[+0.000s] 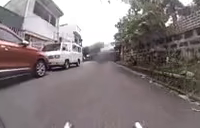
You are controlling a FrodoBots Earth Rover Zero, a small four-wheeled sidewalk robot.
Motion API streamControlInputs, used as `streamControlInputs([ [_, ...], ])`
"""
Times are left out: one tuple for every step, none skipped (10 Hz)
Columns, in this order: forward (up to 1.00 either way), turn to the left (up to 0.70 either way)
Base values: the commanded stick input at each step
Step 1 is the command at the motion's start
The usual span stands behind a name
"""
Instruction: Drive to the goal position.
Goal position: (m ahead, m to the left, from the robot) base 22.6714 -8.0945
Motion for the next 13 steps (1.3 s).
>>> streamControlInputs([
  [0.7, 0.0],
  [0.7, 0.0],
  [0.7, 0.0],
  [0.7, 0.0],
  [0.7, 0.0],
  [0.7, 0.0],
  [0.7, 0.0],
  [0.7, 0.0],
  [0.7, 0.0],
  [0.7, 0.0],
  [0.7, 0.0],
  [0.7, 0.0],
  [0.7, 0.0],
])
